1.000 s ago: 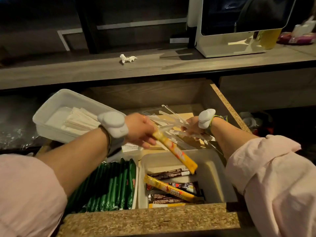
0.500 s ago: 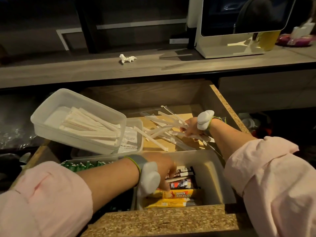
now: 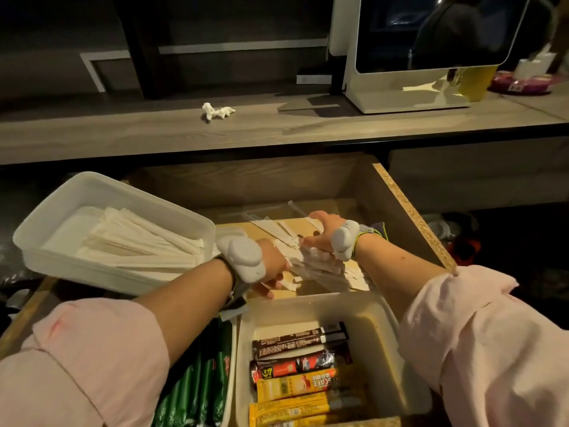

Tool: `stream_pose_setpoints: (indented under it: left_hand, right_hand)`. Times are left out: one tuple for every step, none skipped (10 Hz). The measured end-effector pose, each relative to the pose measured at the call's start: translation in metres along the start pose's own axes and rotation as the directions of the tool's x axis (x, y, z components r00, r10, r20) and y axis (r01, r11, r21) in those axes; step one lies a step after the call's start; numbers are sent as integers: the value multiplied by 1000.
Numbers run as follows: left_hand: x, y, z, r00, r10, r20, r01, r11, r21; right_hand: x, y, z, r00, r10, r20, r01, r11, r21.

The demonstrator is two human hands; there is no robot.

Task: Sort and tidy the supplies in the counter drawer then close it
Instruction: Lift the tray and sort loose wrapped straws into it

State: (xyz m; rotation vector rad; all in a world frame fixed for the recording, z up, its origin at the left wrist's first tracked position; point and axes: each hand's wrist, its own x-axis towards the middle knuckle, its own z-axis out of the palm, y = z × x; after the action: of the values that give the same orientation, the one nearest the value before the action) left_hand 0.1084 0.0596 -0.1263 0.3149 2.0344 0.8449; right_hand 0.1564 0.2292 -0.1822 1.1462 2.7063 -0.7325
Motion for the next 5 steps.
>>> stream_pose_setpoints:
  left_hand:
    - [7, -1, -1, 989, -129, 74, 134, 988, -73]
    - [22, -5, -4, 983, -160, 90, 171, 976, -134]
    - [26, -2, -3, 994, -87, 59, 99, 967, -234]
    - [53, -2, 3, 991, -102, 83, 122, 945, -302]
    - [54, 6, 4, 987, -95, 130, 131, 946, -298]
  right_hand:
    - [11, 7, 8, 995, 103, -1, -102, 988, 112]
    - [19, 11, 24, 998, 56, -1, -56, 998, -41]
    - [16, 4, 28, 998, -62, 31, 64, 996, -64]
    - [10, -11, 27, 970, -154, 189, 157, 988, -1]
    - [12, -21, 32, 949, -190, 250, 204, 978, -32]
